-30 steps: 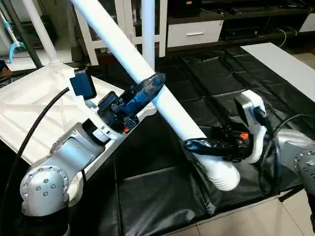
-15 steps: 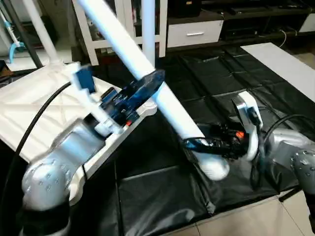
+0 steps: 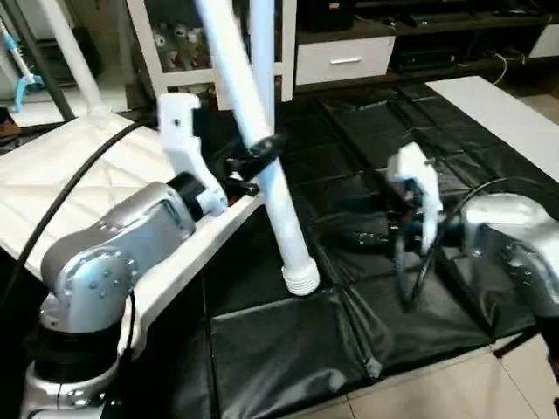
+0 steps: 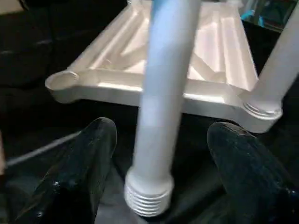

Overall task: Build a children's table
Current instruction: Pick table leg

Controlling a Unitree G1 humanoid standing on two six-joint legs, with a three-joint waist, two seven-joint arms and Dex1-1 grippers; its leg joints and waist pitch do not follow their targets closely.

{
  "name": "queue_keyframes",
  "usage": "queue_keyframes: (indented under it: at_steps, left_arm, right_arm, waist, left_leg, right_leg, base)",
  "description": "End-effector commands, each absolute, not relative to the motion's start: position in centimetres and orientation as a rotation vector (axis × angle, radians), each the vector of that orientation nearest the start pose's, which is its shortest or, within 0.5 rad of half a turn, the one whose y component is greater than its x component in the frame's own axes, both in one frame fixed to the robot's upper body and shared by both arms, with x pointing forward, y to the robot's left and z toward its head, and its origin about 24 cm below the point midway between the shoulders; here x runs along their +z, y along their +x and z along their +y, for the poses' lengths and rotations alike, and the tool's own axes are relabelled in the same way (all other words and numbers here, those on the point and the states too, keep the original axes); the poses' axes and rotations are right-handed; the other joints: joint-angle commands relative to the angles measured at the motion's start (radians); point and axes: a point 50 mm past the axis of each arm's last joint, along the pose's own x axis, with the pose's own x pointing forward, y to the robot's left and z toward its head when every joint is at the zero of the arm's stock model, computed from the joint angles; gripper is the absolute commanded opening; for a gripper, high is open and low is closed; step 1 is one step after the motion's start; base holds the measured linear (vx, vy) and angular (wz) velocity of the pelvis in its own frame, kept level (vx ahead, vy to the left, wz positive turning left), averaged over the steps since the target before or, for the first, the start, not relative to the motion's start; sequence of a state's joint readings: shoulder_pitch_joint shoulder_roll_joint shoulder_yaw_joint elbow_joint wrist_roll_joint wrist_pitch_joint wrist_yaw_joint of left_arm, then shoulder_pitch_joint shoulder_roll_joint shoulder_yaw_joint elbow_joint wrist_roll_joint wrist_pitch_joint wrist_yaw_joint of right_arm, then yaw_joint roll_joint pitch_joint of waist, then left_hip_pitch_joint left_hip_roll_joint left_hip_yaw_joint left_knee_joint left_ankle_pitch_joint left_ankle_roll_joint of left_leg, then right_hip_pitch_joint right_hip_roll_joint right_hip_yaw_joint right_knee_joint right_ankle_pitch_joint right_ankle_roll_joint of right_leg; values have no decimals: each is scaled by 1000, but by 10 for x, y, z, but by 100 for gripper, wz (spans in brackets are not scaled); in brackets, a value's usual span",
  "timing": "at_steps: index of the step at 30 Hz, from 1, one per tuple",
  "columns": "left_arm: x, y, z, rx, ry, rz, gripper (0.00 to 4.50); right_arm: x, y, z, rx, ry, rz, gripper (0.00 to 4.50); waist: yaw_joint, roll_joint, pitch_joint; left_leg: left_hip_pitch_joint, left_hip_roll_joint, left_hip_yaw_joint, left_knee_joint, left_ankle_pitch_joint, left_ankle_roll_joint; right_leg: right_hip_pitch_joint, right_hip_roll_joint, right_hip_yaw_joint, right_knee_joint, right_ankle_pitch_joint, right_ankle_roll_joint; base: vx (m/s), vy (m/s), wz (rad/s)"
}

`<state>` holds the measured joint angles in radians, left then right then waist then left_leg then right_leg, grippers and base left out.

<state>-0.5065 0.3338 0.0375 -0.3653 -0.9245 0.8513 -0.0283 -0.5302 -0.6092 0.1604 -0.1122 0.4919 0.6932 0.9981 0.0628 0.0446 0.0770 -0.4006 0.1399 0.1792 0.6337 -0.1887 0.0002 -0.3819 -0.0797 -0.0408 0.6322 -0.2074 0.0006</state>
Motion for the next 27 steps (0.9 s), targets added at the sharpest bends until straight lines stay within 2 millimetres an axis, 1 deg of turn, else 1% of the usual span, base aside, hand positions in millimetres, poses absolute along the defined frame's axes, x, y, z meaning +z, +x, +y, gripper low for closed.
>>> queue_keyframes:
  at_steps: [1, 3, 4, 5, 7, 8, 9, 10, 13, 14, 15, 16, 17, 19, 22, 27]
  left_arm:
    - [205, 283, 110, -695, -268, 35, 167]
    - [208, 281, 107, -715, -261, 32, 167]
    - [209, 281, 106, -719, -255, 32, 167]
    - [209, 281, 106, -721, -250, 32, 167]
    - [210, 282, 104, -726, -246, 32, 167]
    - [210, 282, 104, -726, -246, 32, 167]
    - [211, 282, 103, -726, -244, 32, 167]
    - [212, 282, 101, -730, -250, 28, 167]
    - [213, 282, 100, -733, -254, 26, 167]
    - [213, 282, 100, -734, -254, 27, 167]
    - [213, 282, 100, -734, -254, 27, 167]
    - [214, 282, 99, -734, -254, 26, 167]
    - [215, 281, 99, -738, -252, 26, 167]
    - [215, 280, 97, -751, -245, 30, 167]
    - [214, 279, 96, -759, -244, 33, 167]
    - [215, 278, 94, -769, -249, 30, 167]
  right_arm:
    - [155, 295, -144, 1214, -180, 258, 339]
    - [154, 296, -142, 1235, -174, 256, 339]
    - [153, 296, -142, 1251, -175, 254, 339]
    - [152, 296, -141, 1266, -170, 255, 339]
    - [148, 296, -142, 1330, -175, 280, 339]
    - [148, 296, -142, 1330, -175, 280, 339]
    - [145, 297, -142, 1350, -182, 291, 339]
    - [138, 300, -140, 1365, -228, 306, 339]
    - [134, 302, -137, 1373, -253, 313, 339]
    - [133, 302, -136, 1380, -255, 315, 339]
    - [133, 302, -136, 1380, -255, 315, 339]
    - [131, 303, -134, 1386, -268, 314, 339]
    - [129, 303, -133, 1389, -284, 311, 339]
    - [127, 304, -128, 1398, -312, 300, 339]
    - [126, 304, -126, 1421, -336, 298, 339]
    - [122, 306, -125, 1427, -382, 307, 339]
  waist:
    - [1, -15, -78]
    - [2, -15, -78]
    - [1, -16, -77]
    - [1, -14, -75]
    - [-1, -14, -76]
    - [-1, -15, -75]
    - [-1, -15, -74]
    - [-2, -18, -76]
    - [-3, -17, -74]
    - [-3, -19, -74]
    - [-3, -19, -74]
    - [-4, -24, -74]
    - [-3, -21, -74]
    - [-3, -19, -74]
    - [-4, -20, -74]
    - [-4, -20, -72]
  left_leg:
    - [30, 75, -34, -77, -152, -17]
    - [30, 75, -33, -76, -150, -11]
    - [28, 75, -33, -76, -155, -7]
    - [28, 75, -33, -77, -161, -7]
    - [28, 75, -34, -76, -175, -4]
    - [28, 75, -34, -76, -174, -2]
    - [26, 76, -34, -76, -174, 1]
    - [27, 76, -34, -75, -174, 3]
    - [26, 77, -34, -76, -172, 3]
    - [26, 77, -34, -76, -174, 5]
    - [27, 77, -34, -76, -178, 7]
    - [26, 77, -34, -76, -174, 10]
    - [27, 78, -35, -76, -168, 13]
    - [27, 78, -34, -76, -170, 12]
    - [27, 78, -34, -77, -172, 12]
    - [26, 78, -35, -78, -191, 8]
  right_leg:
    - [31, -66, 40, -68, -144, -231]
    - [33, -66, 40, -66, -132, -239]
    - [34, -67, 39, -67, -134, -241]
    - [33, -66, 40, -68, -141, -240]
    - [35, -67, 40, -68, -155, -241]
    - [35, -67, 39, -70, -155, -242]
    - [35, -68, 40, -71, -154, -243]
    - [35, -68, 39, -70, -153, -247]
    - [34, -68, 39, -70, -156, -251]
    - [34, -68, 39, -69, -161, -251]
    - [33, -67, 39, -70, -164, -250]
    - [35, -67, 40, -70, -160, -249]
    - [33, -67, 39, -68, -156, -250]
    - [31, -67, 39, -69, -156, -253]
    - [32, -67, 39, -68, -150, -254]
    - [32, -67, 40, -71, -173, -249]
  base:
    - [0, 0, 0]
    - [0, 0, 0]
    - [0, 0, 0]
    - [0, 0, 0]
    - [0, 0, 0]
    - [0, 0, 0]
    - [0, 0, 0]
    - [0, 0, 0]
    - [0, 0, 0]
    - [0, 0, 0]
    - [0, 0, 0]
    - [0, 0, 0]
    - [0, 0, 0]
    - [0, 0, 0]
    - [0, 0, 0]
    - [0, 0, 0]
